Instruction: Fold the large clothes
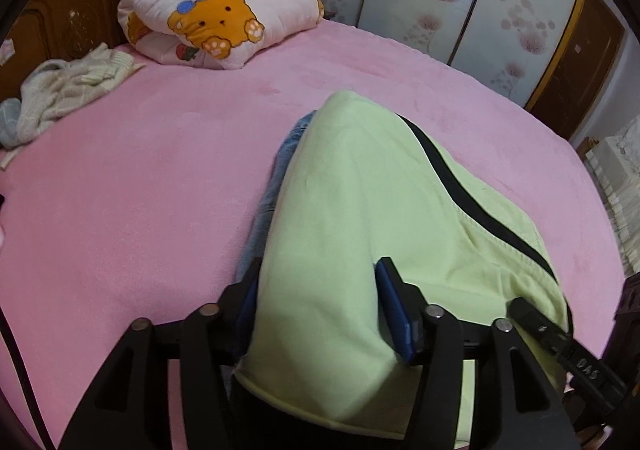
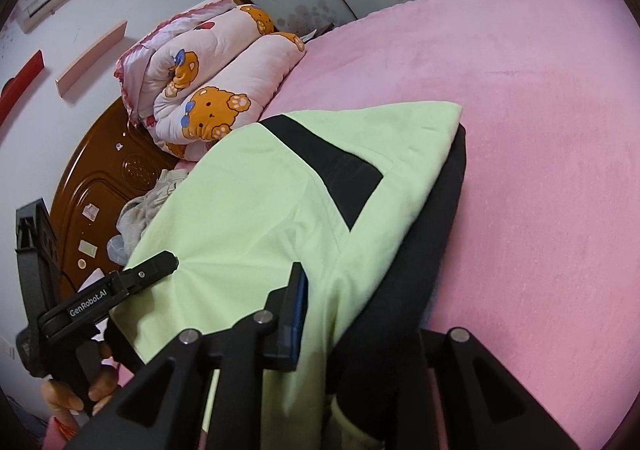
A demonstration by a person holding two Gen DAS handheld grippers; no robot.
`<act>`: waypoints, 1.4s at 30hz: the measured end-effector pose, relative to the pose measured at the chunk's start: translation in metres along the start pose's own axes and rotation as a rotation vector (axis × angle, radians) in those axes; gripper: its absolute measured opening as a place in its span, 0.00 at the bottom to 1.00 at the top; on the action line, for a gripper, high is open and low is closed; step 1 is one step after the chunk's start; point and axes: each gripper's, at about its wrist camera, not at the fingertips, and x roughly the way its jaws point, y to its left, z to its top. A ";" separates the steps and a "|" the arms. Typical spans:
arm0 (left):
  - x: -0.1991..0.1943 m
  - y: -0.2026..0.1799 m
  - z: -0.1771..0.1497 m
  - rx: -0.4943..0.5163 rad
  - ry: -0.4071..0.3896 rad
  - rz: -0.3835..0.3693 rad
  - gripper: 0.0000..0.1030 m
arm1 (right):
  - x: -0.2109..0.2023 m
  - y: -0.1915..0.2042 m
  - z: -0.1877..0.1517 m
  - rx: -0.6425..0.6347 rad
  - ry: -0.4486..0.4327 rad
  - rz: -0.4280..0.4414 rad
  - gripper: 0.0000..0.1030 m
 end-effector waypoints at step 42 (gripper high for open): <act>-0.054 0.056 -0.076 -0.070 -0.054 0.080 0.85 | -0.049 0.027 -0.111 0.014 0.075 -0.256 0.63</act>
